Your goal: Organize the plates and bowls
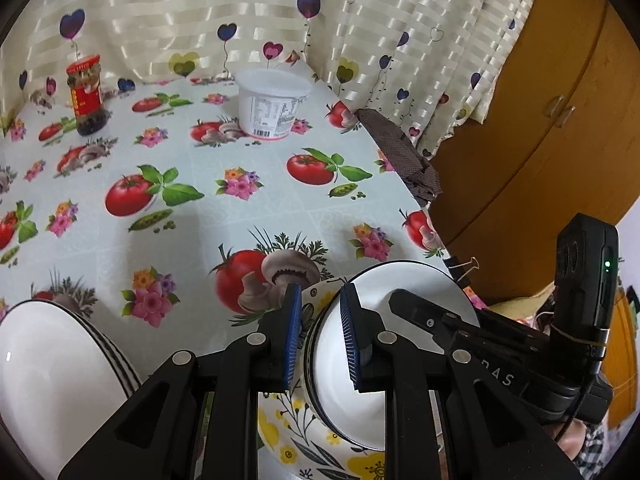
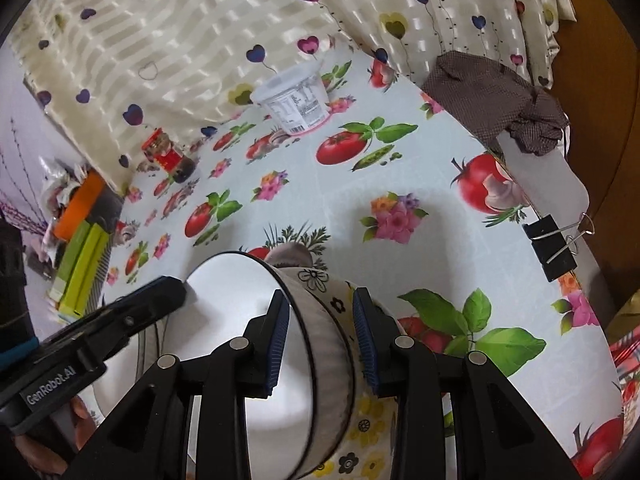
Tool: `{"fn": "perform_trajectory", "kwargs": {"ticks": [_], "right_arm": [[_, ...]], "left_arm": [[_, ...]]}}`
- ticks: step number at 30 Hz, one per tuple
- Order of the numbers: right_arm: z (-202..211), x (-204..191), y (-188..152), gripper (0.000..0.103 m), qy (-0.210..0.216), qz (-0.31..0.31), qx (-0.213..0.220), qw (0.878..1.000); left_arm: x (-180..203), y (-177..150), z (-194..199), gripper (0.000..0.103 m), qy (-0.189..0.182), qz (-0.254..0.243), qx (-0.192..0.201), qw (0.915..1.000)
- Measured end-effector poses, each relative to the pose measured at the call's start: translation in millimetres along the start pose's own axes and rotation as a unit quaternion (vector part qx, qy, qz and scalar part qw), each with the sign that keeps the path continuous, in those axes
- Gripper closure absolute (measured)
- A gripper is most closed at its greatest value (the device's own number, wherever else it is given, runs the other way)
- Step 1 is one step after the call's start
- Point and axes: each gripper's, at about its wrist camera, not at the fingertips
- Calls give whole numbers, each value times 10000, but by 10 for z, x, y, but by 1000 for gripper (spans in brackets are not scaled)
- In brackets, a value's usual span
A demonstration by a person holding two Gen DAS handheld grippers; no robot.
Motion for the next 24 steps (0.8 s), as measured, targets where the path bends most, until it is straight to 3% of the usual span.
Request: {"fn": "perform_trajectory", "kwargs": {"ticks": [8,15,24], "right_arm": [[195,-74,-6,70,-310,299,232,9988],[484,-226,74,70,-819,706,902,9900],[266,-261,181,70,-1329,984,810,9829]], "left_arm": [[56,-86,90,82,192,-208,218,9994],[47,-161,161,82,183,-230,315,9991],[71,-189,189,82,194,-322,364,9986]]}}
Point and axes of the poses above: each gripper's, at about its wrist camera, not at the fingertips, and z roughly against the way its jaws point, x to its right, y to its top, and after that the axes turned 13 degrees about z, right-handed
